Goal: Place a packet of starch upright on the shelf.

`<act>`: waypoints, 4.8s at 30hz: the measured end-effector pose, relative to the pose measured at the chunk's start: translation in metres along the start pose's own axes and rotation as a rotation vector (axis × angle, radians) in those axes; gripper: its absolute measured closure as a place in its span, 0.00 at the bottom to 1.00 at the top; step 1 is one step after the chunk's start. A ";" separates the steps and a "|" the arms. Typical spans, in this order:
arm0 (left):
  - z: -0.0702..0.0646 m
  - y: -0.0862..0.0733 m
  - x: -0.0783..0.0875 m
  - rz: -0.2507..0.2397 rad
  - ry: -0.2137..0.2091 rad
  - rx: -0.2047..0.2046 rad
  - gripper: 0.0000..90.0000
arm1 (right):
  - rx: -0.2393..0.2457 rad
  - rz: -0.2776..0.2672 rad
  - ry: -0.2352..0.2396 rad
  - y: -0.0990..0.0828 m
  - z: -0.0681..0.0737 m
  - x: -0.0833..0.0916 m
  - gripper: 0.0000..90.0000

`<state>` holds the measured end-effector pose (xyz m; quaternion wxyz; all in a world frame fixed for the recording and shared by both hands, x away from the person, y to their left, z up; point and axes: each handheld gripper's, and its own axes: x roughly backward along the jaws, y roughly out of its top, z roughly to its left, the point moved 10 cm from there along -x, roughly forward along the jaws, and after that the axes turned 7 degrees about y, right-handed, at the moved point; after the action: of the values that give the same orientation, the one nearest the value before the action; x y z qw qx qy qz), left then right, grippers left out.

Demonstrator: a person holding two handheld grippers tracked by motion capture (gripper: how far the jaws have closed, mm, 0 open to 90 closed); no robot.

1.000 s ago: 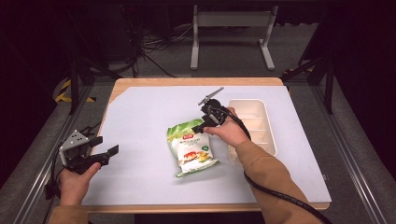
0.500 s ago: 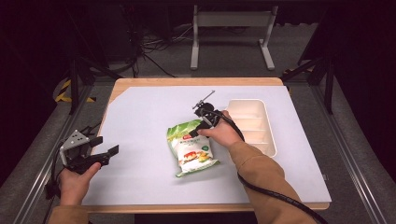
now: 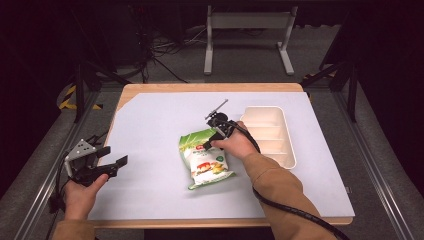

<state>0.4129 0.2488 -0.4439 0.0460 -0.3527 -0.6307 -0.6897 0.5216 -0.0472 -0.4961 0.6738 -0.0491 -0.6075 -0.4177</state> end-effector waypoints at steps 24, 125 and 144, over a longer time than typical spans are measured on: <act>-0.001 -0.002 -0.004 0.016 -0.002 -0.005 0.28 | -0.103 0.046 0.047 -0.007 0.003 -0.009 0.39; -0.014 0.017 -0.030 0.010 -0.047 -0.010 0.28 | 0.319 -0.650 -0.084 0.024 0.065 0.257 0.99; -0.014 0.015 -0.031 0.018 -0.047 -0.014 0.28 | 0.346 -0.654 -0.179 0.022 0.014 0.263 0.99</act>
<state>0.4379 0.2213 -0.4478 0.0348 -0.3748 -0.6235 -0.6853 0.5015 -0.1570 -0.2561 0.4476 0.2256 -0.7091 -0.4958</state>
